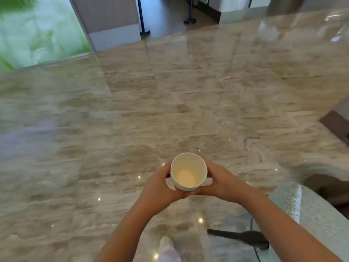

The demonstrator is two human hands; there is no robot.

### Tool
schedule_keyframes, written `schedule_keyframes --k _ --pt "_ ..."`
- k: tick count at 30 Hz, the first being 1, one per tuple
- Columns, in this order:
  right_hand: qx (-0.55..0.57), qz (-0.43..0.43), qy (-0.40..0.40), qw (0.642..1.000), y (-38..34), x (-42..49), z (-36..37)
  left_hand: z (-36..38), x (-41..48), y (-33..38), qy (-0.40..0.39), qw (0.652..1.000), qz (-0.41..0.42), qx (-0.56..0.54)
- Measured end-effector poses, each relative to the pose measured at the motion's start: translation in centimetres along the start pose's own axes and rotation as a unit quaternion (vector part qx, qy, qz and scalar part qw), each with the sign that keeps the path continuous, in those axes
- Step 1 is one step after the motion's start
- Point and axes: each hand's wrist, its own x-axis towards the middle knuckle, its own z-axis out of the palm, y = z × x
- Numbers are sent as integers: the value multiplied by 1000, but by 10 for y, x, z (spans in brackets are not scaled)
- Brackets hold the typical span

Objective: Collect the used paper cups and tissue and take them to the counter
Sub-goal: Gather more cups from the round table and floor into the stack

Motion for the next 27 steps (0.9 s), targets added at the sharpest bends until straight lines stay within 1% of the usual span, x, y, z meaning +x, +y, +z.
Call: schedule_keyframes --k 4,10,17,23,27 --pt "35 25 72 996 2 34 -34 -10 73 22 -63 997 37 14" --pt "57 65 163 983 26 64 -90 8 168 53 -132 986 89 43" --pt "59 108 241 963 80 98 -185 67 296 95 -220 965 128 62" --pt "71 141 312 937 119 118 -279 126 398 150 -279 946 143 84" --pt "87 162 343 921 143 129 -334 165 457 183 -312 931 162 98"
